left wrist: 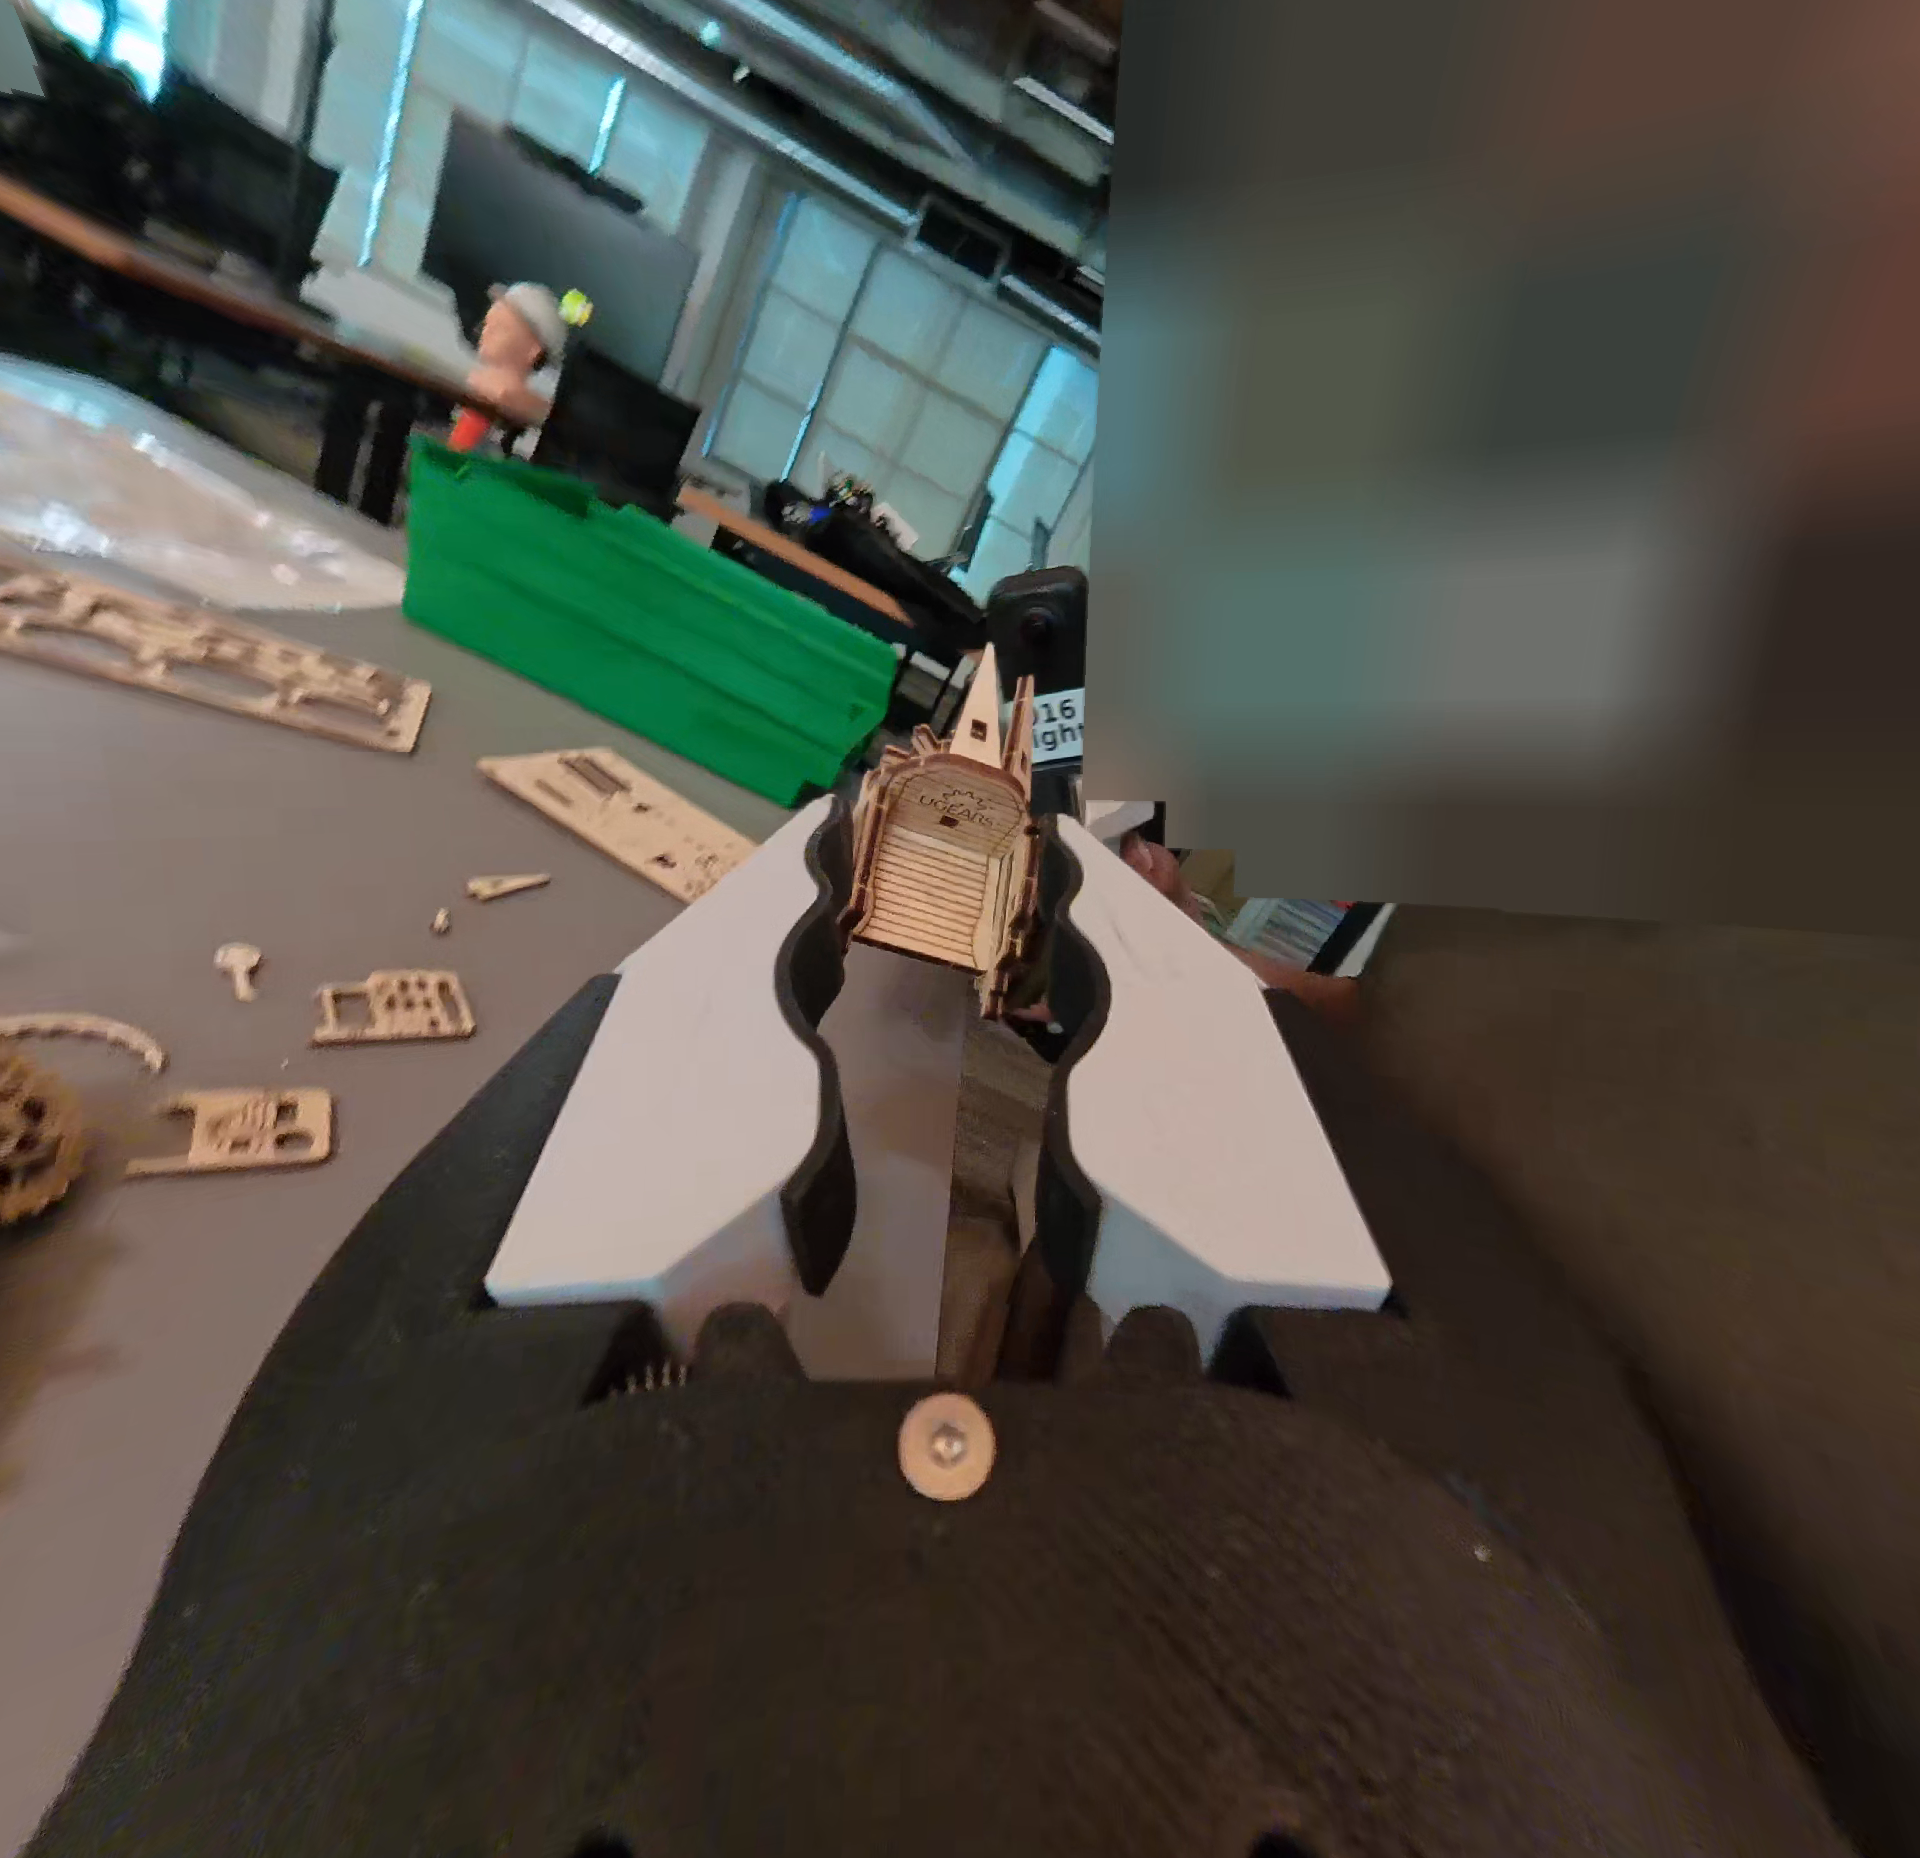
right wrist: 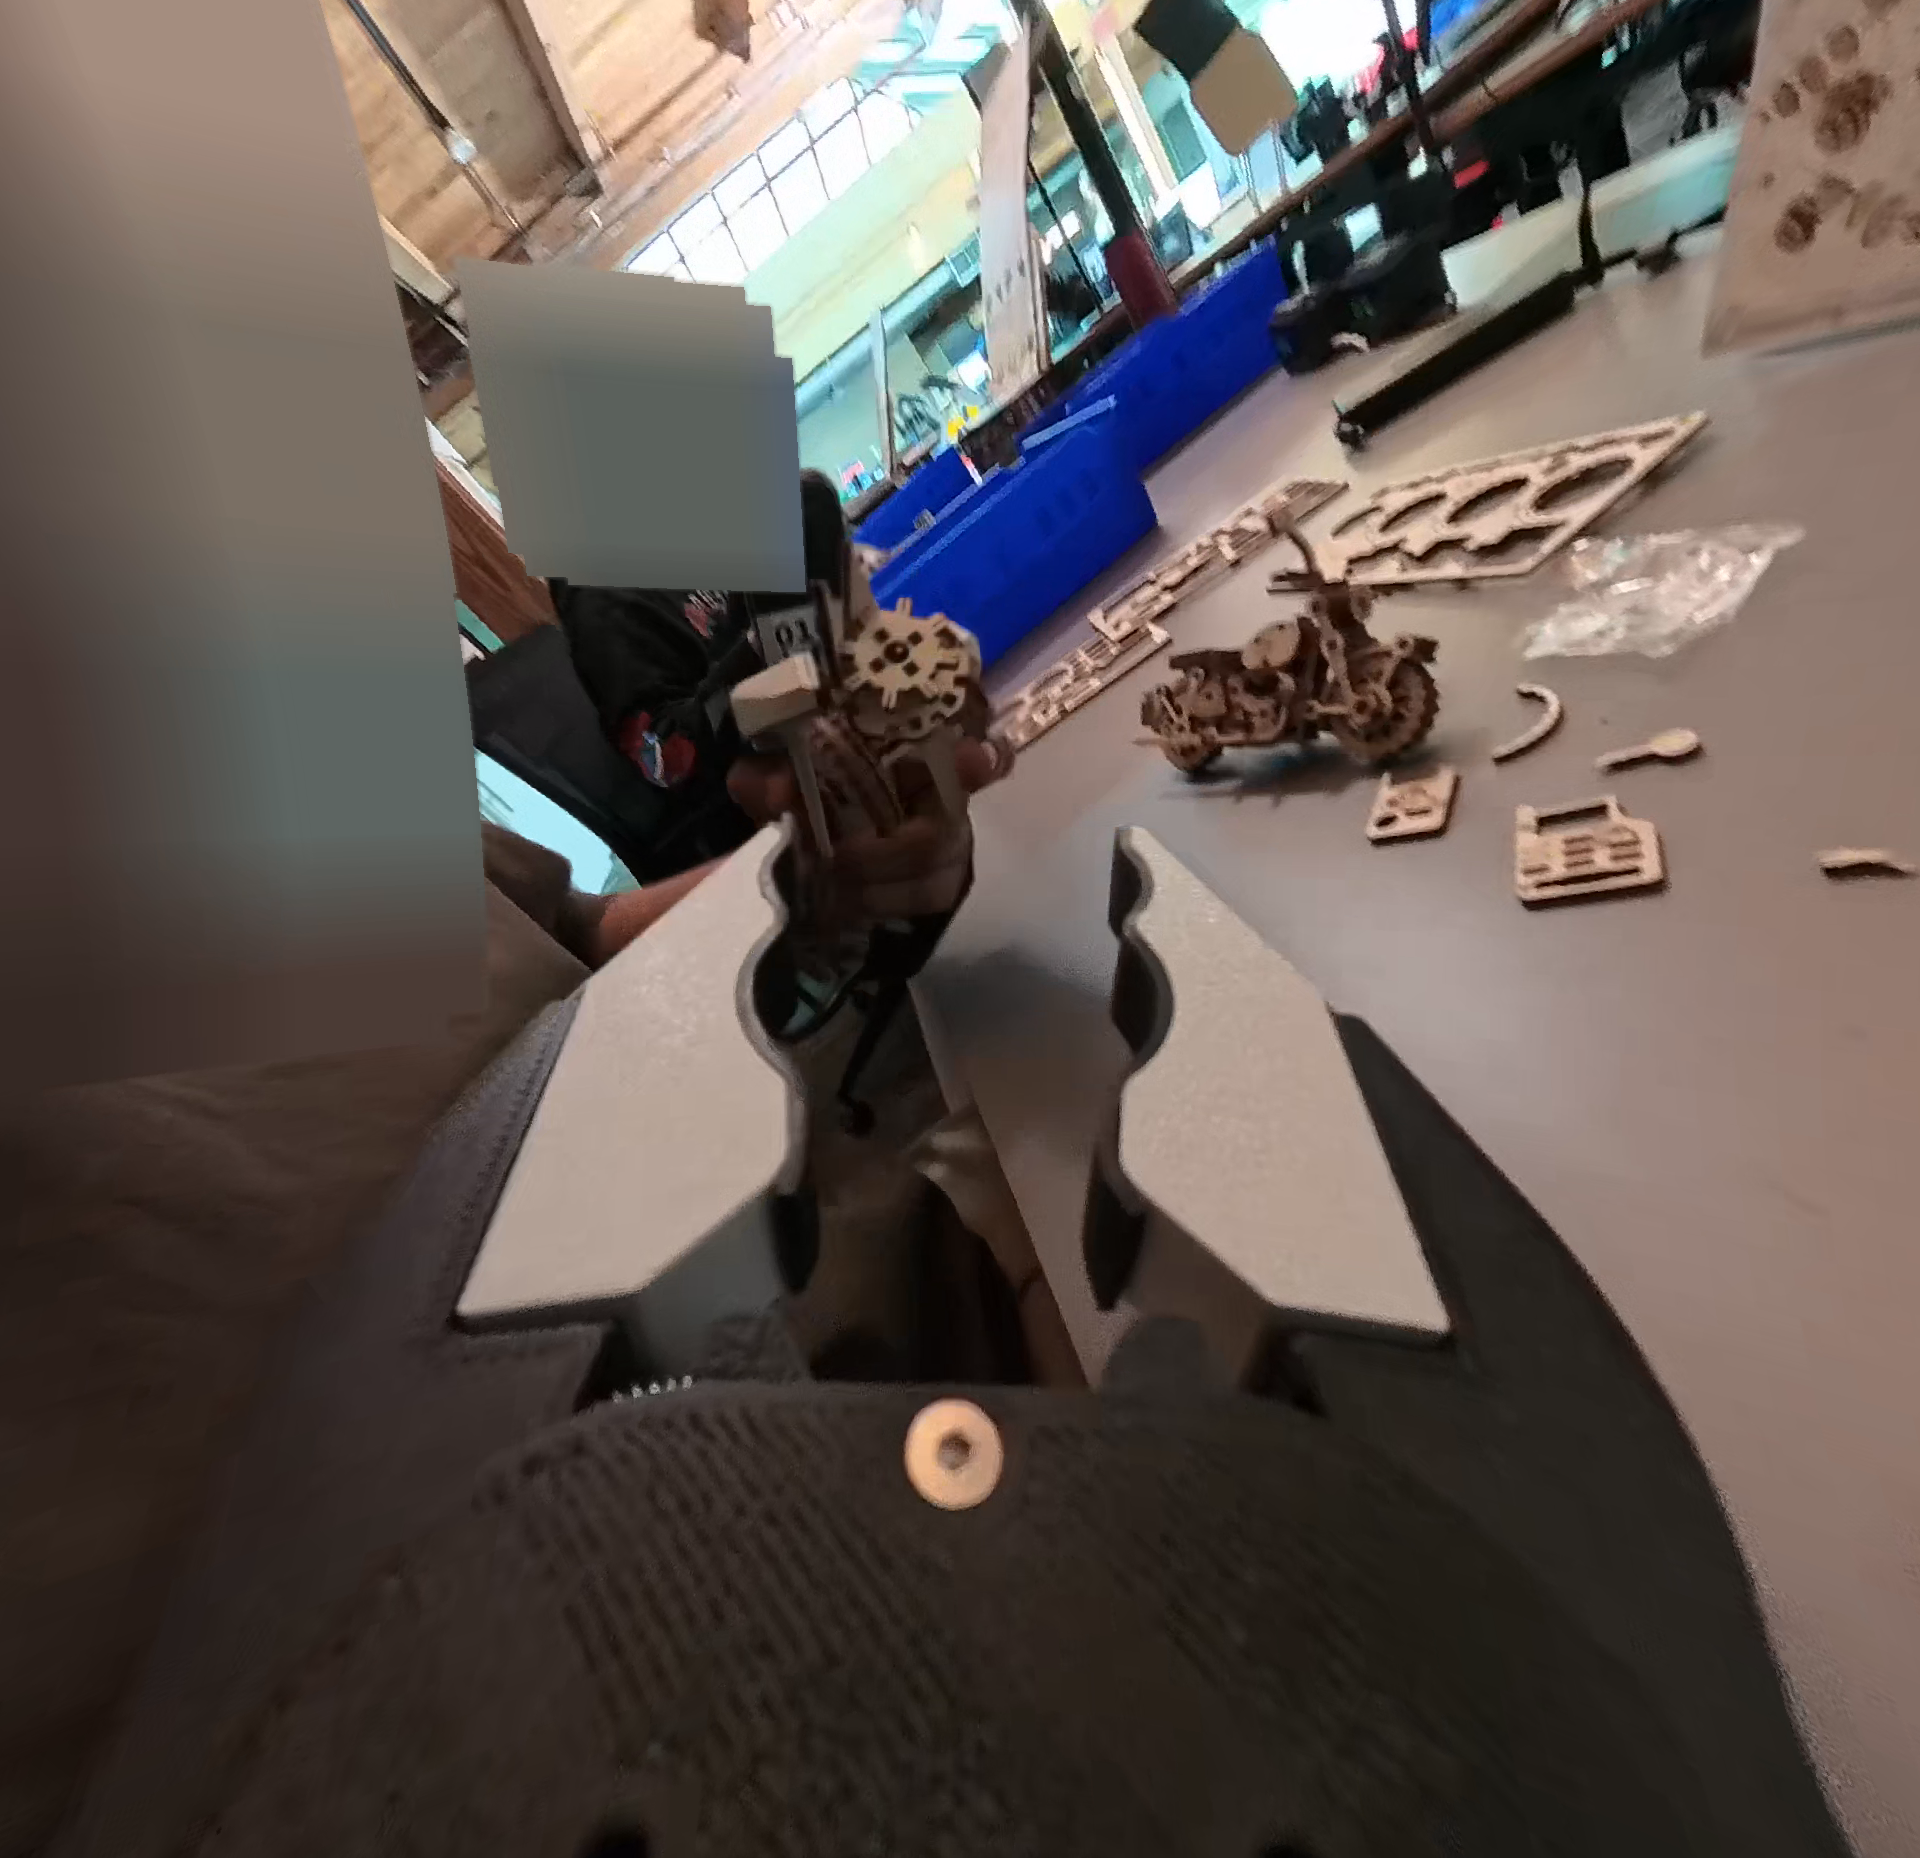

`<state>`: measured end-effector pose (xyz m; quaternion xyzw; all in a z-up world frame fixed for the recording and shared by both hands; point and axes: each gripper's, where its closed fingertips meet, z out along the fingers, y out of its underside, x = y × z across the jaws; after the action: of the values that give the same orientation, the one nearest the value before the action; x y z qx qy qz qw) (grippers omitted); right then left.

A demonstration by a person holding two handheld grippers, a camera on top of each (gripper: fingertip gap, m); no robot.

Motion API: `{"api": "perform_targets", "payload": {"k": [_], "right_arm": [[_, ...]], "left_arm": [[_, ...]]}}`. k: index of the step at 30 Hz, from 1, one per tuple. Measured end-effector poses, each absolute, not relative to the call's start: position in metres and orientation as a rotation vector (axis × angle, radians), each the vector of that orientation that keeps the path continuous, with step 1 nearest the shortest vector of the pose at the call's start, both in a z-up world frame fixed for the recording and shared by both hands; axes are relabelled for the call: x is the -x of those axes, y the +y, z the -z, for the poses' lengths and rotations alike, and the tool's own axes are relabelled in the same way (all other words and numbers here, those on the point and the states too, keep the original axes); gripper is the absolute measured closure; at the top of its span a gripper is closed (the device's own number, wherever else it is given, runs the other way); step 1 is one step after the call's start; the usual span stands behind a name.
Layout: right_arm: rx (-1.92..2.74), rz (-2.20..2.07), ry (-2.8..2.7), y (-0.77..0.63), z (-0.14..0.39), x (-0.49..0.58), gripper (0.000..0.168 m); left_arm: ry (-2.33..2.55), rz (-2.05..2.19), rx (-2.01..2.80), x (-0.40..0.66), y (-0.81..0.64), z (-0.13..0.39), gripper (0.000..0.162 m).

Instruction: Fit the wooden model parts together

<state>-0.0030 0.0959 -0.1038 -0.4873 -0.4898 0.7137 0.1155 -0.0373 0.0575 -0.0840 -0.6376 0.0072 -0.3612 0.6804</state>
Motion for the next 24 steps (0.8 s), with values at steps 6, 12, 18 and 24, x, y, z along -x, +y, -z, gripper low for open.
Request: {"api": "perform_targets", "payload": {"k": [6,12,18,24], "right_arm": [[1.231,-2.149,-1.416,0.065,0.074,-0.006,0.103],[1.037,-1.885,-1.497,0.055,0.064,-0.015,0.114],[1.034,-1.882,-1.512,0.049,0.064,-0.014,0.115],[1.066,-1.874,-1.539,0.045,0.071,-0.012,0.118]], "left_arm": [[0.258,0.709,1.344,0.01,0.044,0.075,0.128],[0.373,0.653,1.275,-0.004,0.039,0.073,0.128],[0.411,0.657,1.263,-0.01,0.038,0.075,0.128],[0.432,0.665,1.274,-0.015,0.04,0.079,0.128]]}}
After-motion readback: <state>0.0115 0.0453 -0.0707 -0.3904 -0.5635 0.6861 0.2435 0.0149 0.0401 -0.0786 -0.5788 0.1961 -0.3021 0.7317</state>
